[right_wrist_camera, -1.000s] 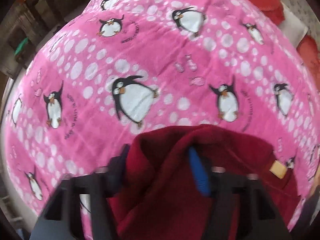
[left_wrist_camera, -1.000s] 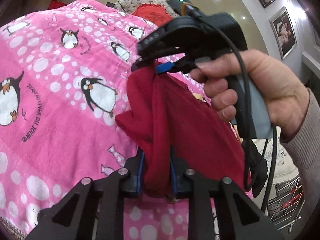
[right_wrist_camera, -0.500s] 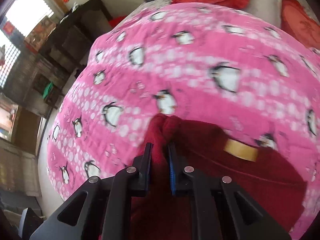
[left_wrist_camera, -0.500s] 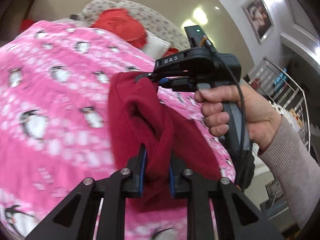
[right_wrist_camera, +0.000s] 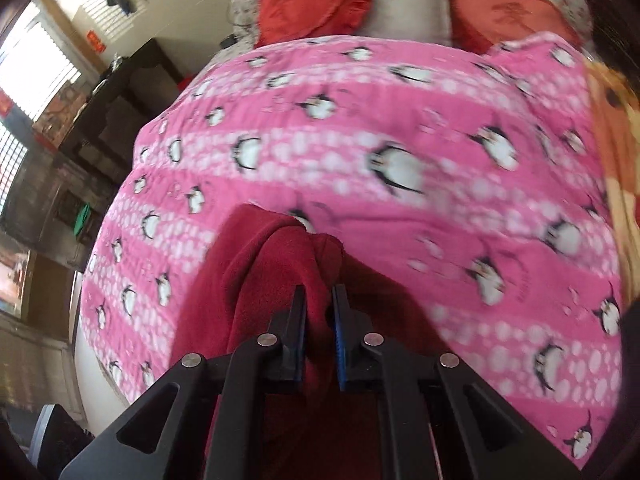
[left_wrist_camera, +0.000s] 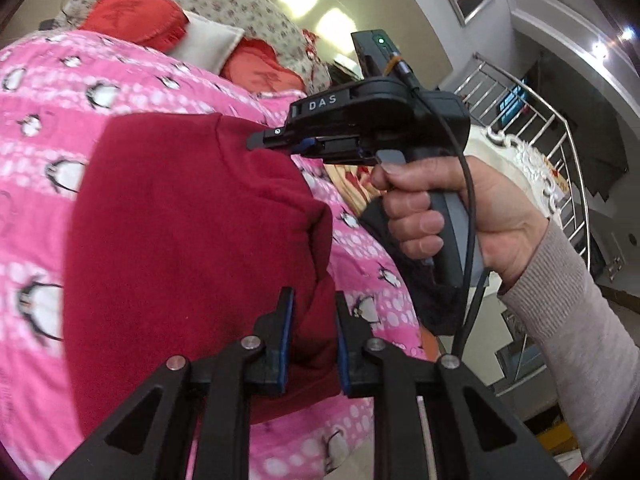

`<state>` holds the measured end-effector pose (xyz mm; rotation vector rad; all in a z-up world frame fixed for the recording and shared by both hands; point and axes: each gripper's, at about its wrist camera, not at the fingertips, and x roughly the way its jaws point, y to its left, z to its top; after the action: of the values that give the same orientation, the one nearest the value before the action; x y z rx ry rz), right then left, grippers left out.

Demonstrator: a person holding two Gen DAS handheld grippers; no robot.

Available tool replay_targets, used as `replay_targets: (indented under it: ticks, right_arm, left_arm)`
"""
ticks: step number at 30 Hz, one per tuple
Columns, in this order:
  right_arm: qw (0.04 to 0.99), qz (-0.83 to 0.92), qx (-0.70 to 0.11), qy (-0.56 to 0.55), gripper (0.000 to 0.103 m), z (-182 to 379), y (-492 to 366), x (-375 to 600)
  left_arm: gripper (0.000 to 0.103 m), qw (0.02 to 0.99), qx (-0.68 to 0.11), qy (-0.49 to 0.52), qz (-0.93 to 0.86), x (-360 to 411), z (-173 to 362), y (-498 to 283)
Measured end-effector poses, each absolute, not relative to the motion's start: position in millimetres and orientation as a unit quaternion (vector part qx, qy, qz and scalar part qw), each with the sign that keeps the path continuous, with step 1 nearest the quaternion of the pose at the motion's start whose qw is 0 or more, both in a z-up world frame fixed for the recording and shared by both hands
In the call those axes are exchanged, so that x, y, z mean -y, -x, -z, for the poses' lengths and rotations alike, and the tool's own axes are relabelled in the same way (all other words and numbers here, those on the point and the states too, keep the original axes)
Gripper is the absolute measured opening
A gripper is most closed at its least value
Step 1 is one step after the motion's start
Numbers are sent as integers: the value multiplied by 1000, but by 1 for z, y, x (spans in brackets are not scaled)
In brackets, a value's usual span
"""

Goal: Fold small clothes

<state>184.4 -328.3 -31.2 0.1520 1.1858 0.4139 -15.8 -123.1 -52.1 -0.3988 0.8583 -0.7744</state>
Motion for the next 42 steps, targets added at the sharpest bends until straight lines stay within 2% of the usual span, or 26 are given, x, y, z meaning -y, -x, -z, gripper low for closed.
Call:
replay_targets:
  ticks: [6,11,13,15,17,18,19,20,23,26,29,32,36,38,42]
  right_arm:
    - [806,-150,-569,-54,0,75,-180,357]
    - [819,-144,-542,-124,0,87,-165,381]
    - [837,-138,-515,-118,0,70,-153,384]
    - [861,-132,-483,-90,0,45,-136,380]
    - [876,-172,-448,-56,0,20,-116,367]
    - [876,-198,-437,-46,0,12,-107,359]
    - [872,-237,-427,-28,0,5,-95,344]
    - [865,-261,-429,-8,0,3,-87,332]
    - [846,-267,-457,66,0,24,-71,301]
    - [832,-236,-493,89,0,66,-66,300]
    - [854,-247,-456,38,0,81,-56,318]
    - [861,-251,-442,-12,0,84,-54,333]
    - [865,-255,-431,-21,0,86,-51,337]
    - [867,-258,-425,-28,0,87,-50,338]
    - [870,-258,-418,-45,0,91,-45,340]
  left_arm:
    - [22,799,-440,189,363,148,84,15]
    - [33,798,-442,169,373,128,59,32]
    - [45,807,-429,172,368,102,43,34]
    - [52,833,-398,162,348,76,28,35]
    - [51,858,-385,142,310,56,29,27]
    - [40,855,-400,149,295,49,38,17]
    - [22,843,-427,165,281,44,52,5]
    - [20,836,-440,168,280,45,61,0]
    - [20,837,-450,152,270,53,77,-2]
    - [21,837,-454,145,270,57,91,-1]
    - [21,835,-460,130,271,55,82,-5]
    - [23,855,-421,129,274,55,47,-21]
    - [25,866,-409,124,261,76,23,-95]
    - [25,861,-433,117,239,93,38,-143]
    - [25,858,-470,75,195,117,76,-182]
